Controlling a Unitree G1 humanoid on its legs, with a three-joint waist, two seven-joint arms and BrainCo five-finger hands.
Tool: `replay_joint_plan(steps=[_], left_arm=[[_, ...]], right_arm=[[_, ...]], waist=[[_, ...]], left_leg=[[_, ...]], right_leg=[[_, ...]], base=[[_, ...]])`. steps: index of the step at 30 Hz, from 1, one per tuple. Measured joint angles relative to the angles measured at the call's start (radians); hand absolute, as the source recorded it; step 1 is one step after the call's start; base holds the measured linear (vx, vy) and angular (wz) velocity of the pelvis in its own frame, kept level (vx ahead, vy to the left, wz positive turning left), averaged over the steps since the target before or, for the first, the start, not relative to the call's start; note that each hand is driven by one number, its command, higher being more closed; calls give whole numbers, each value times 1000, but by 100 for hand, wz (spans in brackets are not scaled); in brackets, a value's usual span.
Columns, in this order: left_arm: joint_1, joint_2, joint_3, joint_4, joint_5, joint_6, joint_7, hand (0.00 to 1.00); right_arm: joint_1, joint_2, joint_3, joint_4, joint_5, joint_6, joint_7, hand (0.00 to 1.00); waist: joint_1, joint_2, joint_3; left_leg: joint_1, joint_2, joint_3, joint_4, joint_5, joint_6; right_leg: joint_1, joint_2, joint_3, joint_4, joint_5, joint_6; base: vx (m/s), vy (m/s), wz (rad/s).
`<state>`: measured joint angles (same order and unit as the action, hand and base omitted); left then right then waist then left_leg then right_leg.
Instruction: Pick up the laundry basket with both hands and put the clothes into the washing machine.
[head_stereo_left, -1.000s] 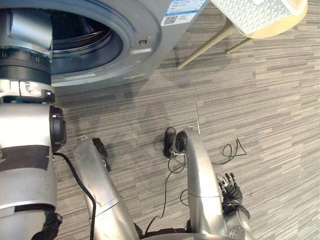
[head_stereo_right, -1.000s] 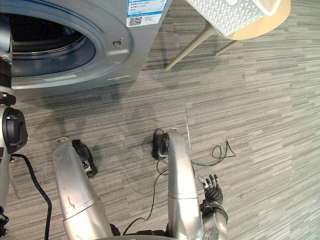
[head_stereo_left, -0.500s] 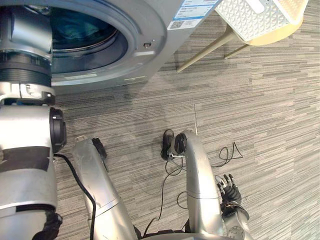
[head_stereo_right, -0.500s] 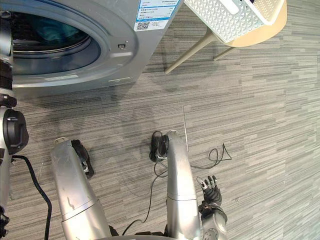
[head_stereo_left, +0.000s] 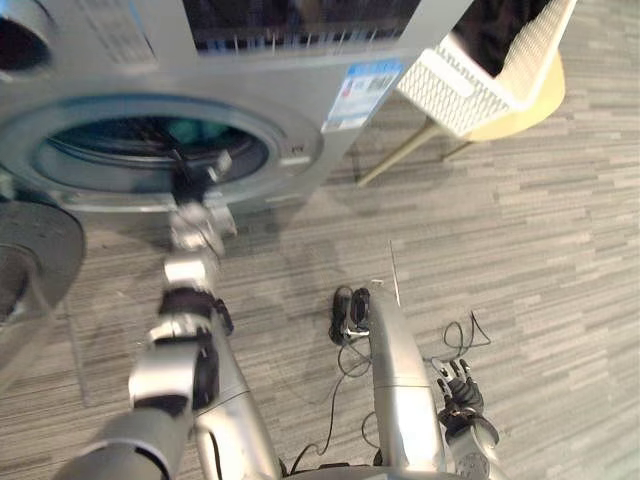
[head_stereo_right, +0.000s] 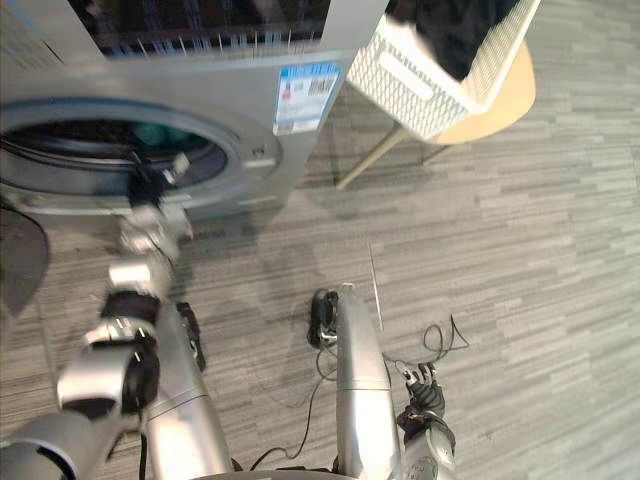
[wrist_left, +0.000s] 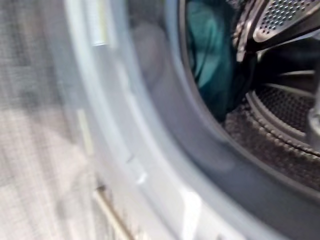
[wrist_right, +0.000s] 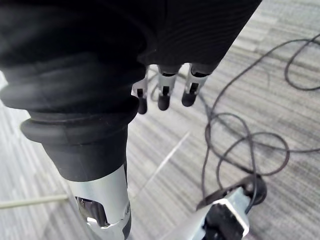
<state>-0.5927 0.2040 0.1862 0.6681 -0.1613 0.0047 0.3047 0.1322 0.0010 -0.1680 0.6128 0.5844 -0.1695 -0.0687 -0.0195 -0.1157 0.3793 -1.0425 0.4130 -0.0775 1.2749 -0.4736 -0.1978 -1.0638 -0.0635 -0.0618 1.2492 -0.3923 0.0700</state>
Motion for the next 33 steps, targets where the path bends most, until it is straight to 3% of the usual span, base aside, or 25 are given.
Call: replay_joint_plan(steps=[2, 4, 6, 8, 12, 14, 17, 19, 20, 21, 23, 25, 26, 27, 28, 29, 30, 33], left_arm=[[118, -56, 0, -18, -5, -17, -3, 0], [299, -121, -27, -45, -33, -53, -21, 0], [409, -148, -30, -49, -25, -67, -34, 0], [513, -169, -27, -48, -31, -79, -51, 0], [627, -217, 65, 153, -41, -96, -92, 0], [674, -250, 139, 280, 4, -88, -116, 0], [697, -250, 168, 365, 27, -85, -153, 0], [698, -245, 179, 378, 45, -76, -160, 0], [695, -214, 203, 384, 58, -68, -183, 0], [698, -212, 210, 388, 58, -65, -193, 0], [705, -221, 221, 393, 58, -53, -194, 0], [708, -238, 257, 384, 58, -52, -192, 0], [729, -244, 254, 382, 58, -53, -191, 0], [742, -250, 243, 382, 58, -55, -192, 0], [766, -250, 239, 386, 55, -57, -192, 0], [767, -248, 236, 391, 58, -56, -191, 0], [756, -232, 233, 401, 60, -55, -193, 0], [761, -203, 220, 403, 66, -59, -195, 0]], right_arm=[[-6, -3, 0, 4, -10, 2, -7, 0], [-21, -13, -1, 40, -38, 4, -21, 0], [-21, -21, -1, 74, -55, 7, -24, 0], [-21, -25, 0, 107, -81, 21, -24, 0], [-22, -19, -44, 215, -125, 35, -19, 0], [-11, -27, -119, 316, -157, 50, -16, 0], [-32, -49, -158, 420, -179, 66, -14, 0], [-49, -53, -159, 469, -202, 70, -14, 0], [-70, -48, -158, 512, -213, 81, 7, 0], [-70, -49, -160, 512, -212, 81, 7, 0], [-84, -49, -179, 510, -212, 81, 7, 0], [-94, -50, -175, 506, -212, 82, 6, 0], [-96, -50, -175, 507, -212, 82, 7, 0], [-98, -49, -174, 508, -212, 82, 11, 0], [-103, -46, -164, 504, -212, 81, 17, 0], [-107, -45, -160, 499, -211, 79, 20, 0], [-106, -29, -152, 504, -211, 80, 23, 0], [-95, -11, -133, 497, -212, 80, 25, 0]], waist=[[6, 19, 1], [19, 57, -14], [39, 76, -24], [38, 92, -48], [41, 112, -160], [35, 150, -247], [35, 178, -299], [36, 174, -305], [37, 154, -296], [37, 149, -291], [39, 172, -289], [40, 181, -281], [53, 180, -282], [69, 182, -282], [84, 188, -286], [85, 194, -296], [90, 177, -309], [90, 137, -324]], left_leg=[[119, -17, 30, -91, 25, -2], [303, -48, 67, -259, 72, 2], [458, -67, 97, -397, 116, 3], [587, -82, 121, -540, 166, 8], [786, -133, 182, -867, 314, 4], [938, -151, 199, -1121, 435, 8], [970, -153, 186, -1168, 474, 17], [964, -160, 165, -1136, 489, 23], [855, -169, 133, -856, 533, 71], [844, -167, 133, -826, 550, 86], [846, -160, 134, -827, 558, 91], [837, -173, 125, -771, 522, 89], [852, -249, 51, -715, 429, 45], [895, -318, -28, -755, 365, 39], [957, -352, -99, -866, 296, 105], [974, -339, -119, -916, 266, 120], [985, -339, -110, -970, 239, 124], [1012, -343, -18, -1048, 274, 137]], right_leg=[[105, -17, -3, -58, -1, -1], [277, -50, -22, -175, 0, -1], [419, -61, -39, -273, 12, -3], [538, -65, -58, -385, 33, 7], [689, -88, -84, -604, 112, 12], [829, -76, -131, -797, 182, 17], [929, -56, -171, -932, 229, 23], [996, -53, -193, -1008, 258, 23], [1143, -50, -266, -1123, 300, 10], [1161, -49, -278, -1131, 302, 6], [1168, -46, -286, -1136, 303, 4], [1165, -45, -274, -1134, 303, 4], [1163, -49, -235, -1132, 303, 3], [1154, -47, -188, -1133, 302, 2], [1126, -20, -134, -1135, 305, 5], [1110, -3, -119, -1141, 308, 7], [1080, 1, -85, -1153, 324, 21], [1063, -1, 10, -1229, 401, 10]], base=[[112, -113, 43], [146, -89, 52], [164, -67, 44], [157, -37, 29], [210, 15, 18], [282, 49, 41], [162, 53, 39], [78, 31, 72], [-52, -44, 97], [-76, -47, 93], [-101, 1, 16], [-94, 23, -13], [-96, 127, -64], [-108, 210, -117], [-87, 215, -110], [-46, 148, -99], [-33, 75, -66], [-23, 88, -101]])
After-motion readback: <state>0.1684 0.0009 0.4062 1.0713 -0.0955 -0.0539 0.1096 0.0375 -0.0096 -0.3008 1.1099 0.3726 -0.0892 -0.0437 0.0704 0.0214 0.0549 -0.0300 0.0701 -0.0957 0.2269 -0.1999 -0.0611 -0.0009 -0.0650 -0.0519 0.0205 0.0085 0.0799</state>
